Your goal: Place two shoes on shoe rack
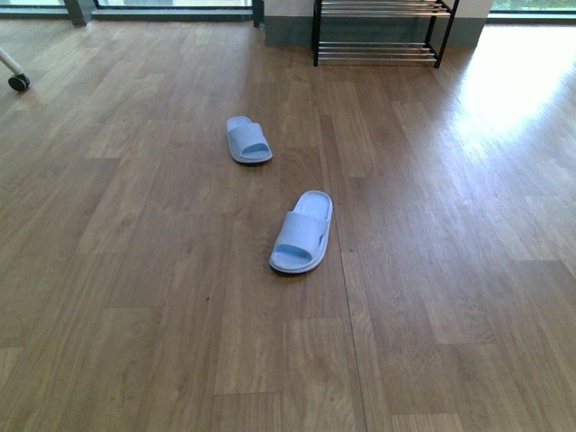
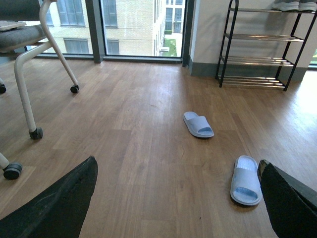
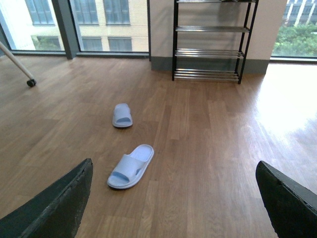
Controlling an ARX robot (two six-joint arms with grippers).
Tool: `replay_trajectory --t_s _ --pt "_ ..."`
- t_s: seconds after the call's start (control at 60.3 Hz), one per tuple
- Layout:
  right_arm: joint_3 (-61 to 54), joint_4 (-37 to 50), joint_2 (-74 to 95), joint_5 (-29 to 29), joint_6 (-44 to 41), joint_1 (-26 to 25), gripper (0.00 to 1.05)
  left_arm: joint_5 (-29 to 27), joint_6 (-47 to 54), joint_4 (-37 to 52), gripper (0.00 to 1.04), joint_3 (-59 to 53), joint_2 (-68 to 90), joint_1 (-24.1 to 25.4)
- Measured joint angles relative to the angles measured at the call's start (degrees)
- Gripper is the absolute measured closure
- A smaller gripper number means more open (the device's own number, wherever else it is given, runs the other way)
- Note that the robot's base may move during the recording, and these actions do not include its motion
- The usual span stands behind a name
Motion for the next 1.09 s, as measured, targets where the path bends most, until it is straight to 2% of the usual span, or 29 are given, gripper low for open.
replay_trajectory --t_s 1.094 --pt "0.0 -0.02 0.0 0.13 0.0 0.0 0.09 0.09 0.02 0.0 0.09 0.0 0.0 0.0"
